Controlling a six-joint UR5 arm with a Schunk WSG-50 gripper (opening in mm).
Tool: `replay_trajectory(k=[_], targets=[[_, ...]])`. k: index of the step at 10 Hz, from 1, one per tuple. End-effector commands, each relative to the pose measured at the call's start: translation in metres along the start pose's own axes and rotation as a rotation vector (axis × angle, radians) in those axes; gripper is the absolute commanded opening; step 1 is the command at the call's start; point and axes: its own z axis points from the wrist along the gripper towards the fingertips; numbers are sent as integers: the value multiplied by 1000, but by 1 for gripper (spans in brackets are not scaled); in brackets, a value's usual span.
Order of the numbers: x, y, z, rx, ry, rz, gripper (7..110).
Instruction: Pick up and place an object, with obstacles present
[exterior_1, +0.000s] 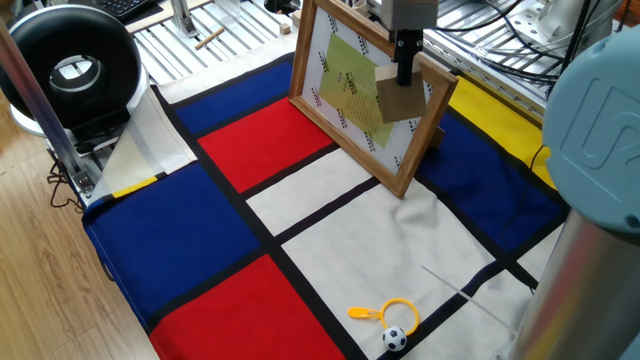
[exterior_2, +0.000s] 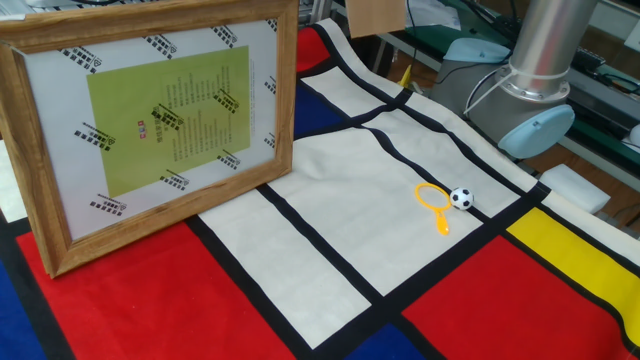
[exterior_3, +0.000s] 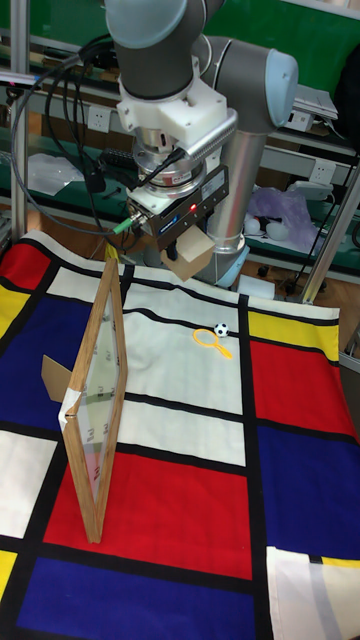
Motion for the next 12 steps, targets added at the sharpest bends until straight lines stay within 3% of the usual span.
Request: replay_trajectory(k=[1, 7, 12], targets=[[-8, 6, -1, -23, -32, 23, 7], [-46, 19, 14, -23, -66, 76, 7], [-63, 10, 37, 8, -79, 82, 7]])
